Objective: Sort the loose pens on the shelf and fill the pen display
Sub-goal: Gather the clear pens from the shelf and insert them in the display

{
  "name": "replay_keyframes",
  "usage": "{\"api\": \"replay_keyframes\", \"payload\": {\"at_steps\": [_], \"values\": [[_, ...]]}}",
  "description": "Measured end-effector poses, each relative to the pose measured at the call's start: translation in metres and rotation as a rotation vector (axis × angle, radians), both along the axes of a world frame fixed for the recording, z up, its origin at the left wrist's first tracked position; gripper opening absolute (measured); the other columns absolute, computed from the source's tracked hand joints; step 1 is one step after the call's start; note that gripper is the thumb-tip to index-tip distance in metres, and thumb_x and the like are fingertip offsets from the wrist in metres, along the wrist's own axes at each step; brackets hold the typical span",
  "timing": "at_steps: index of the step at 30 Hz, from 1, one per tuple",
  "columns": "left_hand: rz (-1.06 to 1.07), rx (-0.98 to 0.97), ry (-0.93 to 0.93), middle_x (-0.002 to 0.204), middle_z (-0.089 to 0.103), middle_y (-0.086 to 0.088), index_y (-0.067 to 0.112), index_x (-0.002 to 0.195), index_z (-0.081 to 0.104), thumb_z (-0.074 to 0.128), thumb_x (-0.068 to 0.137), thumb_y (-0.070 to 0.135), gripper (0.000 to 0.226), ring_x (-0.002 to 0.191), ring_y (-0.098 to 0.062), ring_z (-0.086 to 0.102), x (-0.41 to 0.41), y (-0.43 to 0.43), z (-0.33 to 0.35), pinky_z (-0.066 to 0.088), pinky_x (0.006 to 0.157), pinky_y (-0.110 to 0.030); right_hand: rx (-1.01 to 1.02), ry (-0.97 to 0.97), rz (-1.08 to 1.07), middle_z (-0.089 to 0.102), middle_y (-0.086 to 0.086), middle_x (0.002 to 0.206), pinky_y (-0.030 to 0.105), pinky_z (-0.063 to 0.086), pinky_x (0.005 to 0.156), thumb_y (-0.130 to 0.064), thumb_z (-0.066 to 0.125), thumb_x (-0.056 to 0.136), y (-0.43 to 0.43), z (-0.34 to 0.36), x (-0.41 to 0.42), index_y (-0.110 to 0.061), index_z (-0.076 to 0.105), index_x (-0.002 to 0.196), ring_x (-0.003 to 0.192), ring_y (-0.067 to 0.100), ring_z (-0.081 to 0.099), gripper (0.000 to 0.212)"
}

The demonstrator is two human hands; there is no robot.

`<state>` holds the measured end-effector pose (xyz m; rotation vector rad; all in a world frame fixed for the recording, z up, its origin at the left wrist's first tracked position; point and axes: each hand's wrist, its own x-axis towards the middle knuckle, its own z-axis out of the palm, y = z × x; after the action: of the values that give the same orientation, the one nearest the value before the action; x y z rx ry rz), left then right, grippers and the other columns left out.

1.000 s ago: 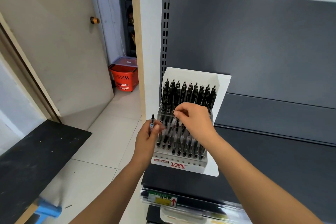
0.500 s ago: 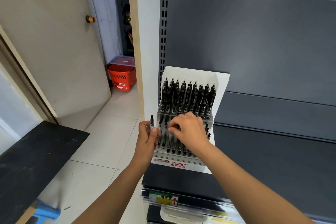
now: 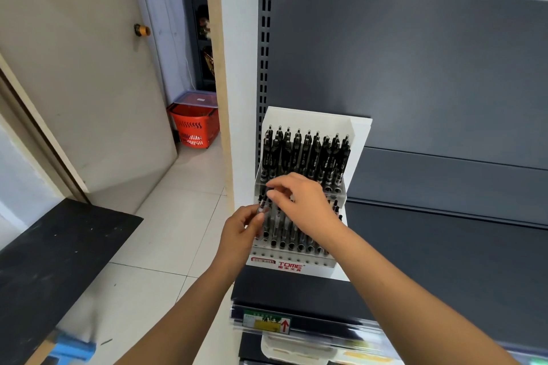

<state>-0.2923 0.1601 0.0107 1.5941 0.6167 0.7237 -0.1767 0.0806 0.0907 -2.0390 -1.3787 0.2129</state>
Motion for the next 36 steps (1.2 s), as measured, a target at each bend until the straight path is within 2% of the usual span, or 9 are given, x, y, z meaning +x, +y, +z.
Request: {"api": "replay_keyframes", "payload": {"at_steps": [4,8,11,13,17,23,26,30,36], "values": [[-0.039,0.098,0.024,0.071,0.053,0.005,0.024,0.088,0.060,0.046,0.097,0.018,0.018,0.065,0.001,0.047,0.003,-0.003,0.004,0.042,0.066,-0.016,-0.032,0.051,0.015,0.066,-0.006,0.095,0.029,0.051,0.087,-0.021,0.061,0.091,0.001,0.000,-0.004,-0.019,0.066,0.105,0.089,0.007,0.060,0.015],[-0.050,0.116,0.017,0.076,0.055,0.005,0.018,0.097,0.061,0.047,0.097,0.016,0.015,0.069,0.001,0.049,0.004,-0.001,0.008,0.042,0.069,-0.016,-0.004,0.141,-0.036,0.061,-0.014,0.086,0.025,0.051,0.086,-0.022,0.063,0.090,0.002,0.001,-0.006,-0.020,0.066,0.104,0.086,0.004,0.059,0.014],[-0.037,0.111,0.014,0.094,0.063,0.002,0.019,0.105,0.062,0.050,0.095,0.017,0.015,0.087,-0.008,0.057,0.003,0.002,0.010,0.046,0.080,-0.023,0.041,0.122,-0.032,0.060,-0.017,0.079,0.022,0.050,0.082,-0.020,0.062,0.090,0.003,0.007,-0.006,-0.018,0.067,0.097,0.080,0.001,0.059,0.008],[0.006,0.118,-0.003,0.105,0.063,0.006,0.028,0.105,0.061,0.052,0.095,0.021,0.016,0.098,-0.004,0.058,0.001,0.005,0.010,0.047,0.084,-0.018,0.066,0.043,-0.031,0.062,-0.014,0.083,0.023,0.050,0.083,-0.020,0.061,0.091,0.002,0.012,-0.005,-0.017,0.067,0.099,0.083,0.005,0.060,0.010],[0.100,0.148,0.020,0.102,0.063,0.009,0.029,0.098,0.063,0.051,0.095,0.018,0.016,0.091,0.005,0.056,-0.003,0.009,0.009,0.041,0.073,-0.001,0.040,-0.063,-0.044,0.068,-0.005,0.097,0.030,0.051,0.084,-0.024,0.058,0.093,0.001,0.012,0.000,-0.017,0.065,0.105,0.089,0.011,0.062,0.016],[0.090,0.133,0.048,0.103,0.064,0.003,0.023,0.099,0.063,0.050,0.096,0.017,0.015,0.096,-0.007,0.057,0.001,0.009,0.005,0.043,0.076,-0.013,-0.056,-0.145,-0.043,0.069,-0.005,0.097,0.038,0.052,0.082,-0.027,0.056,0.094,0.002,-0.008,-0.001,-0.021,0.064,0.107,0.091,0.014,0.062,0.017],[0.080,0.139,0.065,0.103,0.064,0.004,0.025,0.098,0.062,0.051,0.095,0.016,0.015,0.096,-0.009,0.057,0.000,0.010,0.003,0.044,0.077,-0.016,-0.086,-0.243,-0.040,0.069,-0.007,0.098,0.038,0.043,0.092,-0.033,0.057,0.092,0.003,-0.018,-0.003,-0.024,0.061,0.110,0.099,0.015,0.057,0.020],[0.074,0.152,0.086,0.103,0.064,0.004,0.030,0.096,0.061,0.051,0.095,0.014,0.018,0.095,-0.009,0.057,0.000,0.011,-0.001,0.043,0.074,-0.016,-0.065,-0.343,-0.085,0.062,-0.011,0.103,0.036,0.030,0.092,-0.038,0.060,0.089,0.005,-0.032,-0.003,-0.027,0.069,0.098,0.109,0.017,0.045,0.016],[0.083,0.188,0.132,0.105,0.062,0.005,0.028,0.100,0.059,0.050,0.095,0.014,0.018,0.094,-0.003,0.054,0.001,0.013,0.000,0.040,0.071,-0.010,-0.061,-0.401,-0.111,0.059,-0.011,0.107,0.037,0.027,0.092,-0.041,0.057,0.090,0.009,-0.037,-0.001,-0.028,0.070,0.099,0.111,0.018,0.043,0.020]]}}
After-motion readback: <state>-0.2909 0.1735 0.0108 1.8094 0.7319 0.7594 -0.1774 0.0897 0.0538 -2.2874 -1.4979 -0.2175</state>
